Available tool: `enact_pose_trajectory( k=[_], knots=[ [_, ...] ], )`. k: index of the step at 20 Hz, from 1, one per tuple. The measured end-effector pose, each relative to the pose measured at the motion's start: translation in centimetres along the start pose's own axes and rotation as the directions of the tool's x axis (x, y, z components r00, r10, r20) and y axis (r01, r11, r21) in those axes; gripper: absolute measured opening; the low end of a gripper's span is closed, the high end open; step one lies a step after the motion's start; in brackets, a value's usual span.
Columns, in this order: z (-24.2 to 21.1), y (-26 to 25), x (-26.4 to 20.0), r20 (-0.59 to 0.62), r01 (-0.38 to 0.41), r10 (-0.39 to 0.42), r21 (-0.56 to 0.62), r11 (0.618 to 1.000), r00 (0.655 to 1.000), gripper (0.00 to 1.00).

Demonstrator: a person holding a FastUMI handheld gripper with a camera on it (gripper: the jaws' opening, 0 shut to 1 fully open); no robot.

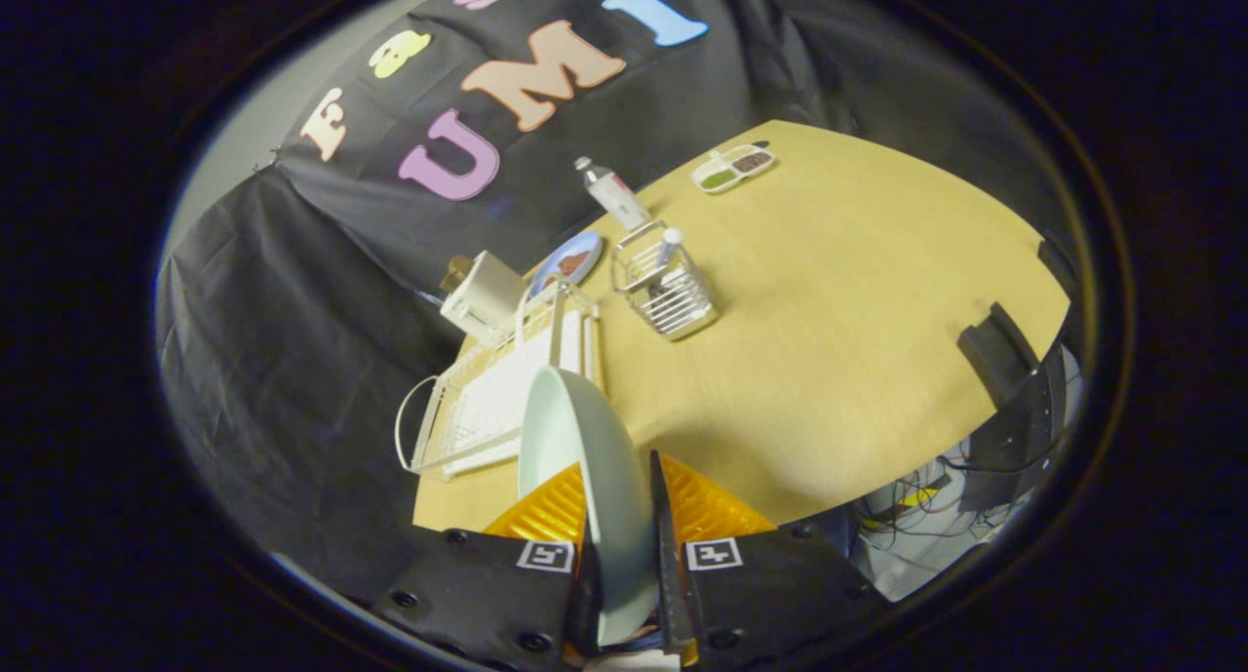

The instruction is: Take the plate from the dish rack, then take the spoon from the basket and place it into the plate.

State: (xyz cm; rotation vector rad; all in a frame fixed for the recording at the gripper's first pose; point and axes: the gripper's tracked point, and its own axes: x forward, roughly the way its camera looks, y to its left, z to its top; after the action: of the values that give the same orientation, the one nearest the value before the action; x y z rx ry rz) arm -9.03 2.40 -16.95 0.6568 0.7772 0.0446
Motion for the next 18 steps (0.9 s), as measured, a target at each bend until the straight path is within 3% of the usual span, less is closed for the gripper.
enact_pose_trajectory(
  k=[5,10,18],
  knots=[
    [1.2,-3.8,2.2,0.02,-0.004,0.001,0.149,0.989,1.0,0.27],
    [2.2,-8.2,5.3,0.021,0.077,-0.081,0.169,0.983,0.996,0.28],
    [2.6,-8.9,7.6,0.019,0.067,-0.071,0.164,0.984,0.997,0.28]
  ],
)
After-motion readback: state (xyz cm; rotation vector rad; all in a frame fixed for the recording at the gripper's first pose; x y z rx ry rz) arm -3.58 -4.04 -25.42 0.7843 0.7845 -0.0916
